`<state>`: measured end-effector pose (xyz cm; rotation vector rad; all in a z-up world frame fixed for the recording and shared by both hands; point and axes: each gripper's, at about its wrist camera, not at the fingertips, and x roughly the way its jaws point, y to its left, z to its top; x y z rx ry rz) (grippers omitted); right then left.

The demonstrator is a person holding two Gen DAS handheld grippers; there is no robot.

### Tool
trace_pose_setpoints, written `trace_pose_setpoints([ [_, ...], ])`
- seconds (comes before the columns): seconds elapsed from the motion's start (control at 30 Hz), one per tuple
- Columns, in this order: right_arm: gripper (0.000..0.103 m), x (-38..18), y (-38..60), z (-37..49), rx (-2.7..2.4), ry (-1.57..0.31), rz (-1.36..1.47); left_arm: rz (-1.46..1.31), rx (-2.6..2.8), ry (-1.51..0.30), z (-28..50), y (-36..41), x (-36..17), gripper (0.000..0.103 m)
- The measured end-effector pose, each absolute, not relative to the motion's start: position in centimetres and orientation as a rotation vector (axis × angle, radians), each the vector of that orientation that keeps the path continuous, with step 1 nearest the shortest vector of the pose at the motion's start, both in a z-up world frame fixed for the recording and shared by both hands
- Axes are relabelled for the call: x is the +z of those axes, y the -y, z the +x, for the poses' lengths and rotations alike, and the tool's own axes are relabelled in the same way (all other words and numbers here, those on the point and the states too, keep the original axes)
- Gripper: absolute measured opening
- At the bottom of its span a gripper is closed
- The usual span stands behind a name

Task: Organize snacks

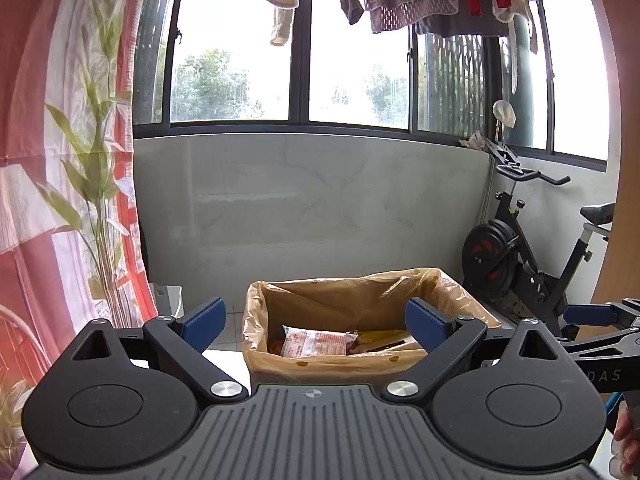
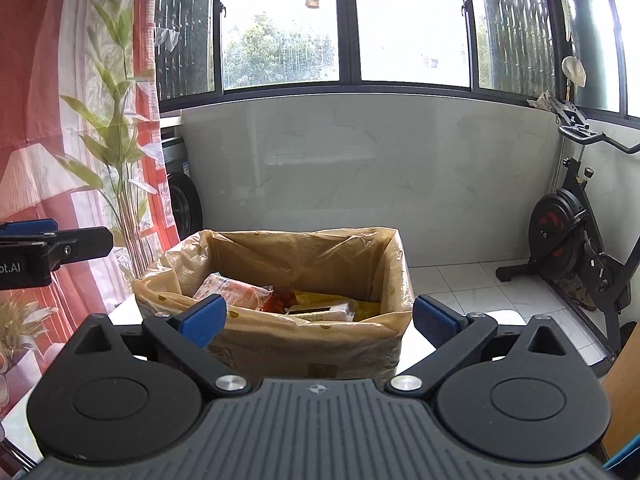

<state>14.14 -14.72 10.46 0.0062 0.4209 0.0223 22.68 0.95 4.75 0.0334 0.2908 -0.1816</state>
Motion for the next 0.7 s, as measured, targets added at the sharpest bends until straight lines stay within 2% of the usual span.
trace_pose_setpoints([
  [0.4,0.103,12.8,13.6,7.3,0.018,-0.375,0.056,0.05,-0.169,-0.235,14.4,-2.0,6.9,0.099],
  [0.7,0.103,13.1,13.3,4.8,0.01,-0.371,0.06,0.059,-0.107,-0.207,11.8,-1.8,7.4,0.099],
])
